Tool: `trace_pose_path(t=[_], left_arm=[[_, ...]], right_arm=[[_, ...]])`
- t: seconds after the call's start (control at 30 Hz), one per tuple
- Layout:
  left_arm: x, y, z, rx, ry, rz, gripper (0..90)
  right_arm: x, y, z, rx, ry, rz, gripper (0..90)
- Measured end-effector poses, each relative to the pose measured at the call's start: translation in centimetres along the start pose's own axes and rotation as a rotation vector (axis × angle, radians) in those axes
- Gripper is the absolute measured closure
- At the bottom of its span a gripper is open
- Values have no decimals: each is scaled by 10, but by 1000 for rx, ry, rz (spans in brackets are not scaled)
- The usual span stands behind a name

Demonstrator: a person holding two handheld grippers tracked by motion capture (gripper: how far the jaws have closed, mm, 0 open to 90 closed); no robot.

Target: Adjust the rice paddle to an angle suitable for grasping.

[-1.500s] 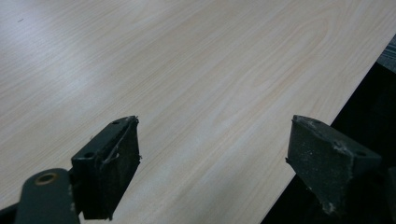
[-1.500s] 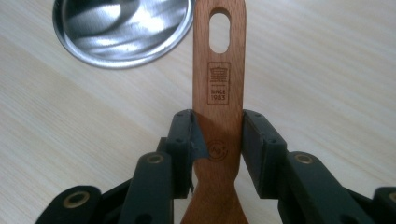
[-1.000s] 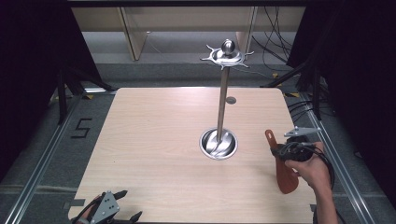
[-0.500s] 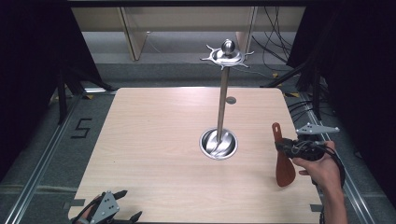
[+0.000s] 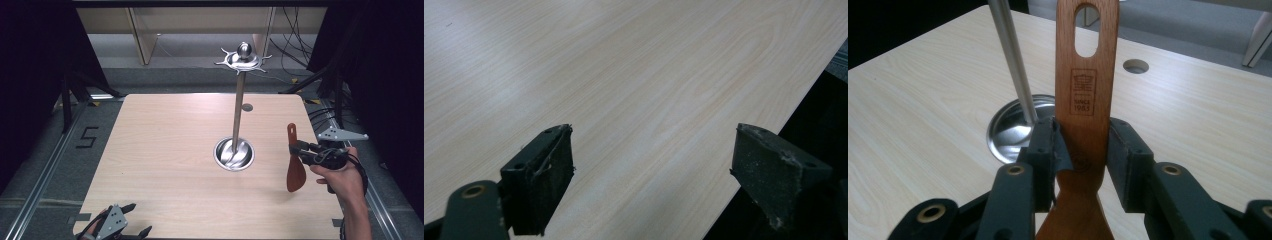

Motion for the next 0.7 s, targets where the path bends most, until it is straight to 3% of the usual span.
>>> trace_pose_path(t=[0.07,0.1,0.13,0.17,0.23,0.27,0.33,0.37,0.4,0.47,0.53,0.7], left_arm=[[-2,-1,1,-11,22,1,163],[-1,-1,1,-12,12,2,163],[-1,-1,1,-8,12,0,163],[-2,-2,1,-13,28,-4,163],[-4,-2,1,-4,44,-12,163],[-2,-1,1,6,15,-12,163],[-4,-3,3,-19,36,-7,163],[-2,-3,1,-9,13,-2,163],[-3,-3,1,-8,23,-7,163],[-2,-3,0,0,13,-5,163],[-1,-2,1,0,-2,-6,163],[0,-3,1,-1,3,0,163]], right_arm=[[2,0,2,-13,3,-8,670],[0,-2,6,-42,42,-19,670],[4,-2,6,-35,22,-11,670],[4,-2,9,-41,45,-18,670],[8,-2,11,-51,28,-14,670],[8,-2,12,-53,38,-19,670],[9,-1,14,-59,50,-17,670],[11,-1,15,-62,42,-14,670],[12,0,15,-52,49,-4,670],[13,1,17,-52,45,-2,670],[12,2,18,-59,72,-5,670],[17,3,23,-92,53,-4,670]])
Point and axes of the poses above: each handheld gripper's, and its own axes: y roughly backward along the jaws, z roughly out of its top, x roughly to its left, the point moved 9 cm from there along -y, roughly forward along the jaws, and after that the axes turned 9 degrees about z, right-handed, at the moved point
